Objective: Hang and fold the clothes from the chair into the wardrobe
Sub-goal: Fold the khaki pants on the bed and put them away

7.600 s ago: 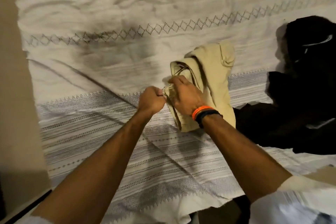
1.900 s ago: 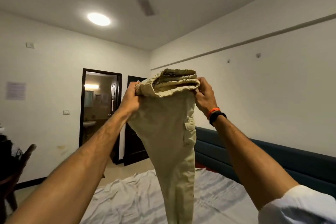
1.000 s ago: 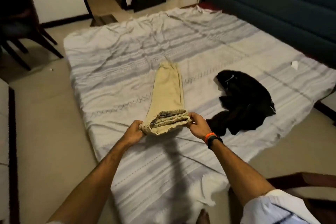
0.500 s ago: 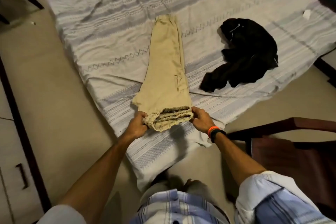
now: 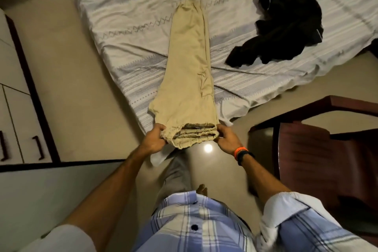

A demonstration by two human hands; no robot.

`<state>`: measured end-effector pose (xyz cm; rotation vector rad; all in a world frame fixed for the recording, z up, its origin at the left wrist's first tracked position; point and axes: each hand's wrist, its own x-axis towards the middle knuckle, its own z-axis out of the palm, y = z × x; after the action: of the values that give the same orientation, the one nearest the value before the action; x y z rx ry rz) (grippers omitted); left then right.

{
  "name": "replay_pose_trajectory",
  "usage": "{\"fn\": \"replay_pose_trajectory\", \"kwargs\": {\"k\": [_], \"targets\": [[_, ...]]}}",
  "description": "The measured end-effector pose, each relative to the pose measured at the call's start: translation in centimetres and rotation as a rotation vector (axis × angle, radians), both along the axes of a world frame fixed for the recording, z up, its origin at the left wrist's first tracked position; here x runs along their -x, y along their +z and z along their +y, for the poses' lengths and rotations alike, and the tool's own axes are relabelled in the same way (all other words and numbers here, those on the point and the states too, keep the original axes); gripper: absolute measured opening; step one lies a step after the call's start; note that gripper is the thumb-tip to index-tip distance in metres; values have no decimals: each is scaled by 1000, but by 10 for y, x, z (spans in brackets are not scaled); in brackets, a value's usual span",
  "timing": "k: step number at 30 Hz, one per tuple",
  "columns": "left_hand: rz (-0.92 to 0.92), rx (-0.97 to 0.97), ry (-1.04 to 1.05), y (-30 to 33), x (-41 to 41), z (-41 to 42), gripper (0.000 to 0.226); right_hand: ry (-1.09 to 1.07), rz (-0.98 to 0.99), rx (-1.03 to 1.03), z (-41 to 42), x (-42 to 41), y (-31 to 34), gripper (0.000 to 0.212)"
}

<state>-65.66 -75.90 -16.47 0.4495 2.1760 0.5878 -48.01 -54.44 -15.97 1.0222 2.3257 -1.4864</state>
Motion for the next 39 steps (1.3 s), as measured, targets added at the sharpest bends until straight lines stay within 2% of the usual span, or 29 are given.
{"fn": "replay_pose_trajectory", "kwargs": {"k": [9,15,24,29,33,36,39], "targets": [[-36,55,34,-11,-83,-49,42,-6,-56,42,-45,-83,-13,19],[-38,48,43,-11,-93,-53,43,-8,-73,58,-47,-89,-21,21],[-40,-27,211,-2,-21,1,41,-40,-49,75,12,2,-10,23],[-103,-74,336,-12,42,44,28,-87,-87,14,51,68,-16,15],[-91,-71,316,-37,98,76,54,-132,-134,-28,84,124,-38,31],[-77,-33,271,-50,123,100,30,-167,-206,-10,102,153,-64,30],[-86,-3,285,-72,146,121,32,-149,-284,-7,118,178,-89,34]]}}
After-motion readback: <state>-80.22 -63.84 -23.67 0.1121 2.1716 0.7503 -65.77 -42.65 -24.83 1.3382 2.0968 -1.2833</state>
